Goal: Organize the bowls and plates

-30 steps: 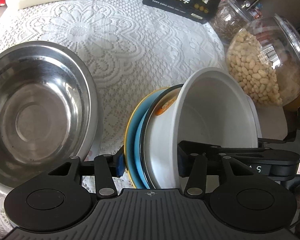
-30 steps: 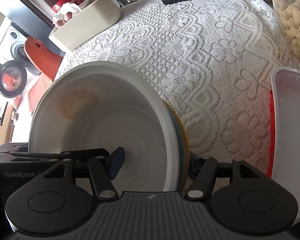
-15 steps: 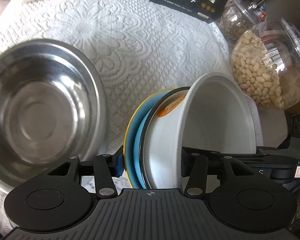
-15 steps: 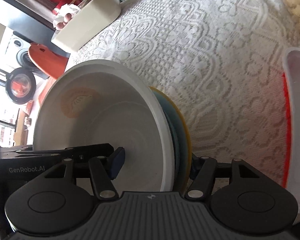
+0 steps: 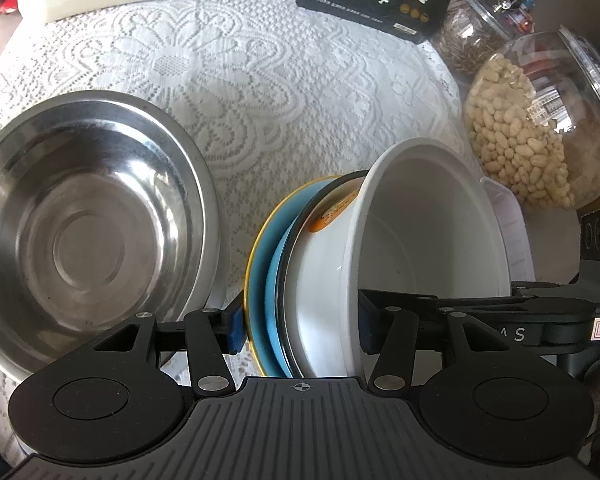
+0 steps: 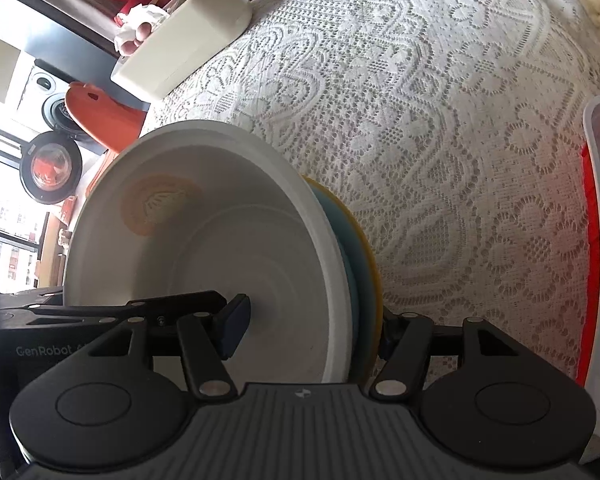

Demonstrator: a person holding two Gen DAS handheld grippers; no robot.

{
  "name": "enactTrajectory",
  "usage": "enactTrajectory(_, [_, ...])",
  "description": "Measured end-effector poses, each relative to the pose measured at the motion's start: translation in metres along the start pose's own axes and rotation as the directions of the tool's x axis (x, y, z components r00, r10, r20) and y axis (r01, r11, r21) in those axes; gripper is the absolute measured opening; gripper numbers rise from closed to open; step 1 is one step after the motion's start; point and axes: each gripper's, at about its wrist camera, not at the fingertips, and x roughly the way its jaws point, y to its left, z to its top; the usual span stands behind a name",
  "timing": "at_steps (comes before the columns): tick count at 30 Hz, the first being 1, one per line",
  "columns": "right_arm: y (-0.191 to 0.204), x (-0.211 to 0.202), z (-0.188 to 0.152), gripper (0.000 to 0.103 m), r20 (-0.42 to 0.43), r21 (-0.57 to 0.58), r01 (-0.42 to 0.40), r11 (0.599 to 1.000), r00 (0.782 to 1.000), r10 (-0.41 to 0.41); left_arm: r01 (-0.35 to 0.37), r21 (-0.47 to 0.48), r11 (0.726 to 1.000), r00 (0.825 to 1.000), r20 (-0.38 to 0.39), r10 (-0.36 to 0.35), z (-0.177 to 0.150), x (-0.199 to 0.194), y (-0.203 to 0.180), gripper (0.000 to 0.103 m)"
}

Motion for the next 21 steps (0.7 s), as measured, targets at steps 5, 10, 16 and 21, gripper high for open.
enactTrajectory(5, [-0.001, -0.001, -0.001, 0.063, -0.013, 0.030, 0.000, 1.000, 1.000, 0.001, -0.001, 0.003, 1.000, 1.000, -0.004, 0.001, 0.001, -0.001, -0.003, 0.055])
enactTrajectory(10, [0.000, -0.003, -0.001, 0.063, -0.018, 0.047, -0.002, 0.999, 1.000, 0.003, 0.000, 0.008, 1.000, 1.000, 0.000, 0.000, 0.003, -0.004, -0.004, 0.055])
enactTrajectory(16, [0.014, -0.015, 0.002, 0.063, -0.001, 0.026, 0.016, 1.000, 1.000, -0.016, 0.025, 0.006, 1.000, 0.999, 0.027, -0.025, 0.004, -0.018, -0.003, 0.055])
enactTrajectory(21, [0.051, -0.038, 0.012, 0.063, 0.046, -0.061, 0.057, 0.997, 0.997, -0.054, 0.078, -0.009, 0.997, 0.991, 0.113, -0.077, 0.005, -0.051, 0.008, 0.055])
